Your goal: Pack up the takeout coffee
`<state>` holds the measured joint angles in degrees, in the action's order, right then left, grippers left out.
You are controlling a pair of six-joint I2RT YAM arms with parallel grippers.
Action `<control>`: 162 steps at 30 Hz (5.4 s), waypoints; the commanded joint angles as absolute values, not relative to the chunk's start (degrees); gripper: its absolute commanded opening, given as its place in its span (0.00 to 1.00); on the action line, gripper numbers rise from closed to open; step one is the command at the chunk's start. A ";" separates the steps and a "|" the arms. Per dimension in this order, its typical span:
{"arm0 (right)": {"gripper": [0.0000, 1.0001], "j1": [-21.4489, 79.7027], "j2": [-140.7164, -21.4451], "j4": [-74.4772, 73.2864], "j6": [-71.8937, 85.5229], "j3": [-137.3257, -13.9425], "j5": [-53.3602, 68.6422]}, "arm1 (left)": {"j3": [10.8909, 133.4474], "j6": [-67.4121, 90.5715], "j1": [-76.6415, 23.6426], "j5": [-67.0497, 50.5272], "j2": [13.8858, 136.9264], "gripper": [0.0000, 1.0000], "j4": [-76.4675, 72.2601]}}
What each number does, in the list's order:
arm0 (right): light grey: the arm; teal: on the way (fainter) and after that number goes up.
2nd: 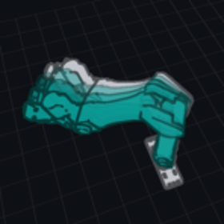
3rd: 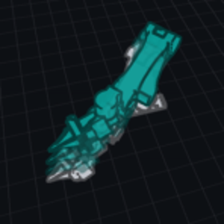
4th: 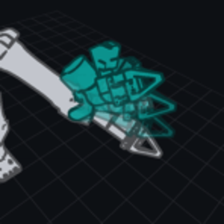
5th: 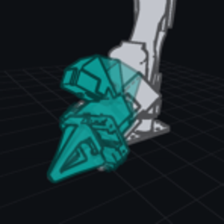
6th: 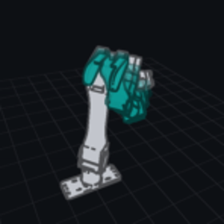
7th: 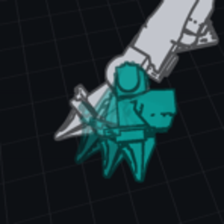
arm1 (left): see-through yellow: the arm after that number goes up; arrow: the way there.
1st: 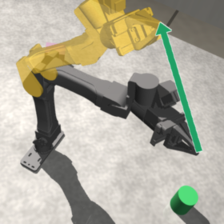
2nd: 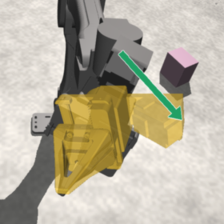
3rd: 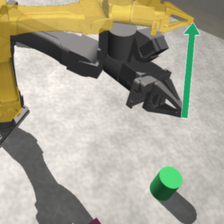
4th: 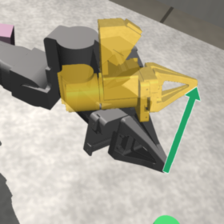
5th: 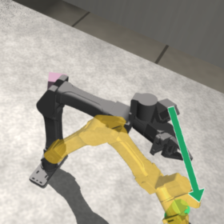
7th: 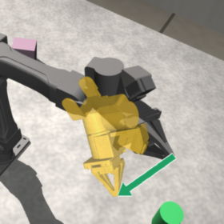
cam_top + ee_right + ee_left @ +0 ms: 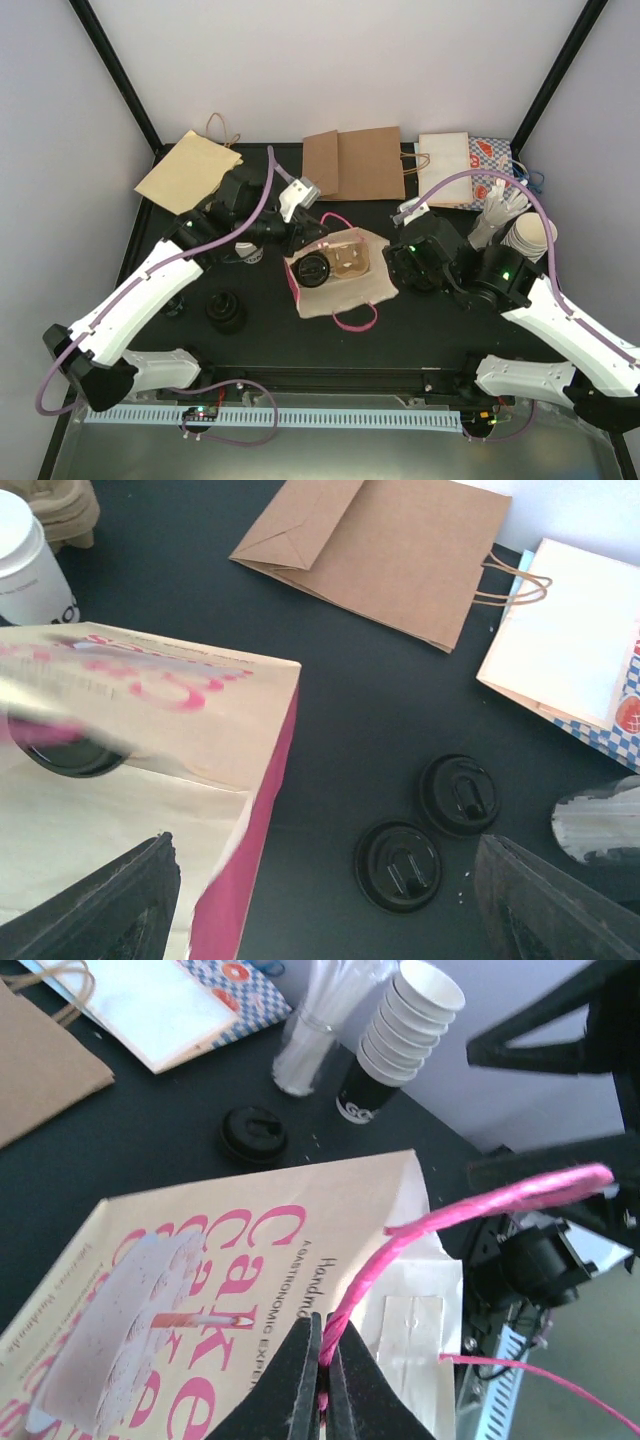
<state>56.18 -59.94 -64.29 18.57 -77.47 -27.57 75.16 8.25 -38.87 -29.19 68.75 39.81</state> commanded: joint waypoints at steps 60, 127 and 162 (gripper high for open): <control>1.00 51.72 -59.17 -63.28 23.47 -70.80 -34.34 | 93.02 13.42 -10.99 -38.89 91.54 0.56 27.62; 1.00 51.70 -47.50 -23.68 35.18 -27.68 -29.79 | 56.89 26.45 9.52 12.81 63.62 0.61 63.01; 1.00 51.70 -47.53 -22.15 35.68 -26.46 -29.00 | 56.17 25.49 11.38 9.50 68.44 0.13 61.42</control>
<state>51.99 -47.33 -23.73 34.85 -26.20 -27.53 55.59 26.22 10.94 10.87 68.01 62.35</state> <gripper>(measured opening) 0.999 0.172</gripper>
